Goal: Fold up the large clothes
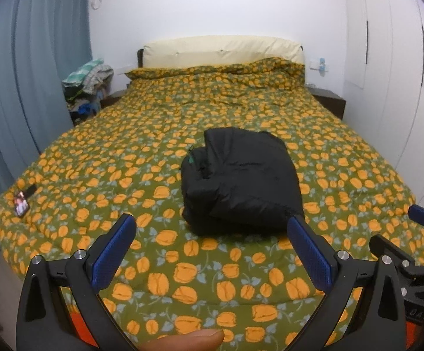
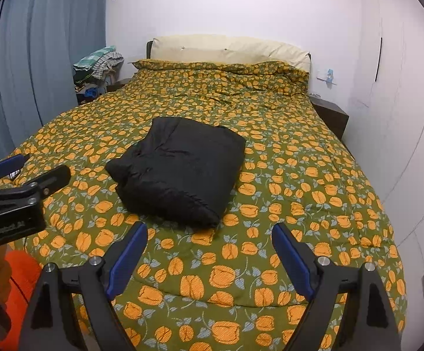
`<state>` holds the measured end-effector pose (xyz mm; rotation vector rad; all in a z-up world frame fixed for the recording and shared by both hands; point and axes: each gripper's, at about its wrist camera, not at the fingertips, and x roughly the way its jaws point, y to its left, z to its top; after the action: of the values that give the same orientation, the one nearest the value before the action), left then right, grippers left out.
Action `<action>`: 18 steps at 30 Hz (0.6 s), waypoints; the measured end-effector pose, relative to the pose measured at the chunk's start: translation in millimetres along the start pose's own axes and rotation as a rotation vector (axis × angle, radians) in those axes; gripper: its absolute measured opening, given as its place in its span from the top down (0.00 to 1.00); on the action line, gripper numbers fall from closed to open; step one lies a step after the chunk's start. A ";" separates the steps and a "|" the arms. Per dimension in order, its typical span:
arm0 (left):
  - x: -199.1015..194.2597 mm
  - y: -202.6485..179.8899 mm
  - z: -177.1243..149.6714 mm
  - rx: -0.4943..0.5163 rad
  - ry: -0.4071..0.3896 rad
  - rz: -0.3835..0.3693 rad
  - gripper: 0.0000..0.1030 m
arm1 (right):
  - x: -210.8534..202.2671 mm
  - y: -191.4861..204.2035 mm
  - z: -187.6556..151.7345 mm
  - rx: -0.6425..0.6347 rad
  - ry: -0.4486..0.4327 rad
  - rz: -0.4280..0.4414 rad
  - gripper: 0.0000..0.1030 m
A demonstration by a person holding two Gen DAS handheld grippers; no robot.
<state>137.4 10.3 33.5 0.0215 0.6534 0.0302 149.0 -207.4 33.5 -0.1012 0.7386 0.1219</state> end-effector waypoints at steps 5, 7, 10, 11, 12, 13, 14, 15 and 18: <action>-3.6 -1.1 -0.6 0.010 0.000 0.025 0.00 | -0.6 2.4 -1.3 -0.004 0.006 0.000 0.14; -4.7 -2.3 -1.2 0.017 0.000 0.032 0.00 | -0.9 2.7 -0.4 -0.004 0.007 0.000 0.14; -5.5 -5.0 -2.0 0.025 0.004 0.031 0.00 | -1.3 2.3 -0.8 -0.001 0.002 0.001 0.14; -5.5 -5.8 -2.1 0.029 0.005 0.029 0.00 | -1.5 1.8 -1.0 0.001 0.003 -0.002 0.14; -5.5 -6.6 -1.9 0.033 0.005 0.027 0.00 | -0.8 1.3 -1.3 0.004 0.007 -0.008 0.14; -5.6 -7.1 -1.4 0.034 0.004 0.025 0.00 | 0.2 0.8 -1.4 0.007 0.010 -0.013 0.14; -5.5 -7.2 -0.8 0.033 0.003 0.023 0.00 | 1.4 0.8 -0.9 0.008 0.013 -0.015 0.14; -5.2 -6.7 0.2 0.029 0.005 0.021 0.00 | 3.5 0.7 -0.1 0.009 0.018 -0.018 0.14; -4.0 -2.1 2.1 0.020 0.019 0.014 0.00 | 7.1 3.1 4.4 -0.001 0.026 -0.035 0.14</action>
<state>135.6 8.0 37.6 0.0453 0.6722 0.0374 156.6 -203.2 31.8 -0.1172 0.7626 0.0881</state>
